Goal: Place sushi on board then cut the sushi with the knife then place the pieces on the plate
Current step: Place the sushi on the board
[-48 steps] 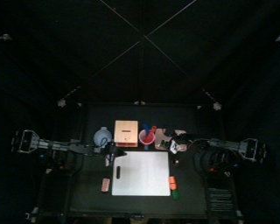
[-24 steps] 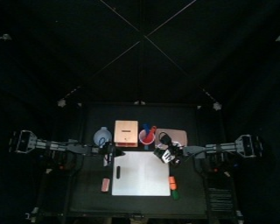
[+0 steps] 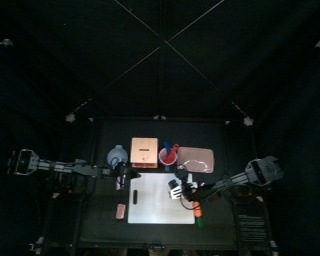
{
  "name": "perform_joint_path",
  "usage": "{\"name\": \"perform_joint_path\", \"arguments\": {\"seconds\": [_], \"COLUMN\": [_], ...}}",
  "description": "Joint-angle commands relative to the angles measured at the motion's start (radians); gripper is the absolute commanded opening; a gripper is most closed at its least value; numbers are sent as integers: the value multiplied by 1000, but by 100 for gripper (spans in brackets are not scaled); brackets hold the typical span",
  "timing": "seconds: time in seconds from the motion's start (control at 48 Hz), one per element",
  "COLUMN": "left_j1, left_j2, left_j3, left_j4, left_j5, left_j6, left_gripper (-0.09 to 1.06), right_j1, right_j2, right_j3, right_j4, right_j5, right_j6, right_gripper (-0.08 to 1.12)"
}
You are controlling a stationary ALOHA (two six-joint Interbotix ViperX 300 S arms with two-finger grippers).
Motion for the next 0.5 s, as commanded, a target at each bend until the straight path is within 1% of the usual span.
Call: {"name": "perform_joint_path", "arguments": {"seconds": [0.021,0.083,0.333,0.5], "left_j1": [0,0,-6,-6], "left_j2": [-12,-17,-34,-43], "left_j3": [-9,-9,3,3], "left_j4": [0,0,-2,0], "left_j5": [-3,-3,-3,-3], "left_j6": [-2,-2,-2,0], "left_gripper": [2,2,2,2], "right_j1": [20,26,37,32], "right_j2": [40,81,225,301], "right_j3": [-106,-156,-353,-451], "right_j4": [-6,0,106,161], "right_j5": [61,98,302,371], "right_j6": [78,110,146,141], "right_gripper": [59,59,59,59]}}
